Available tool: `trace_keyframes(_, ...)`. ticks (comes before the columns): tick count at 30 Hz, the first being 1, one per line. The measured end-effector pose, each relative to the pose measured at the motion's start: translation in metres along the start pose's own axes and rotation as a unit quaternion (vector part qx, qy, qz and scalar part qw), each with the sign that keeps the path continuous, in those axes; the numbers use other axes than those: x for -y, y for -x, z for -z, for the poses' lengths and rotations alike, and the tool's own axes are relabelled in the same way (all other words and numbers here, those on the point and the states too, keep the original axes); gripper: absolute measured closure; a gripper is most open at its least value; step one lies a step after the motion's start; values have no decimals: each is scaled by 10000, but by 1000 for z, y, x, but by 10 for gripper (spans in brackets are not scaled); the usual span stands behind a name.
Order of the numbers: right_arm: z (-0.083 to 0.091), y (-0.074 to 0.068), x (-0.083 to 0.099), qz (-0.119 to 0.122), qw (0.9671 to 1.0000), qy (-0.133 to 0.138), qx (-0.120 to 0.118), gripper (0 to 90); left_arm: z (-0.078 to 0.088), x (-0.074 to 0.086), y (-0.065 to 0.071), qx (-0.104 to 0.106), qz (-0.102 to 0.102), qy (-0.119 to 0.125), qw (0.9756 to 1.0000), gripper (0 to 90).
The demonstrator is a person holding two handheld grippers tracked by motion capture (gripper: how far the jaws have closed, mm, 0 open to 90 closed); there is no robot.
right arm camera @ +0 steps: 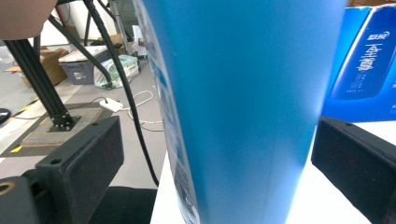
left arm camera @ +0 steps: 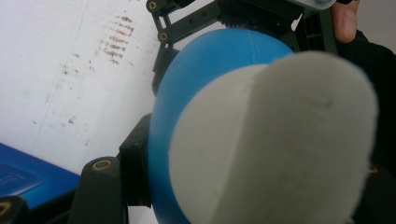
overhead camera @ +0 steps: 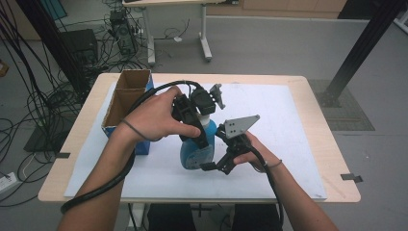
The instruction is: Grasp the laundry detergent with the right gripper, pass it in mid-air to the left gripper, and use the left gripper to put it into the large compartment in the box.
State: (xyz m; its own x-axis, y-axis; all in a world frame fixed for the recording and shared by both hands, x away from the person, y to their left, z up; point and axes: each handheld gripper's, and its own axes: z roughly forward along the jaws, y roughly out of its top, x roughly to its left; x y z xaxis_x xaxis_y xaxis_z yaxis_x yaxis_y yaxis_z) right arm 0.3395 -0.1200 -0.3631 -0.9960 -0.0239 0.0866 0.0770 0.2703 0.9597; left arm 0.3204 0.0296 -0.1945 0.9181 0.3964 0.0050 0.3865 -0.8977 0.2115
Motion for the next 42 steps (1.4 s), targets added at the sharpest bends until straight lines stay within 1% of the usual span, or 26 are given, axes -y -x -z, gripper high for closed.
trace_keyframes(9, 5, 1, 1, -9, 10000, 39, 49, 22, 1, 1, 0, 6, 19, 14, 10000, 372)
trace_keyframes(11, 9, 1, 2, -15, 10000, 25, 71, 22, 1, 1, -1, 0, 38, 10, 10000, 372)
trace_keyframes(14, 11, 2, 4, -64, 9999, 35, 71, 22, 2, 1, -1, -12, 43, 43, 10000, 372)
trace_keyframes(15, 16, 3, 6, -63, 9999, 41, 126, 23, 3, 2, -1, -31, 45, 65, 10000, 372)
trace_keyframes(19, 28, 4, 9, -136, 9996, 90, 220, 22, 4, 2, -1, -55, 66, 77, 9999, 372)
trace_keyframes(22, 38, 5, 12, -201, 9993, 163, 281, 23, 4, 3, -1, -46, 71, 93, 9999, 372)
trace_keyframes(27, 56, 5, 16, -235, 9987, 223, 400, 28, 4, 5, -2, -50, 108, 98, 9999, 372)
trace_keyframes(28, 56, 5, 16, -235, 9987, 223, 400, 28, 4, 5, -2, -50, 108, 98, 9999, 372)
trace_keyframes(30, 68, 5, 19, -268, 9979, 266, 527, 28, 4, 6, -3, -66, 110, 101, 9999, 372)
trace_keyframes(31, 68, 5, 19, -268, 9979, 266, 527, 28, 4, 6, -3, -66, 110, 101, 9999, 372)
trace_keyframes(32, 75, 6, 20, -284, 9973, 283, 611, 28, 5, 7, -3, -57, 116, 96, 9999, 372)
trace_keyframes(38, 96, 6, 26, -347, 9956, 263, 832, 28, 7, 9, -5, -68, 156, 119, 9998, 371)
trace_keyframes(42, 109, 5, 32, -405, 9938, 277, 994, 28, 8, 11, -6, -86, 186, 148, 9997, 372)
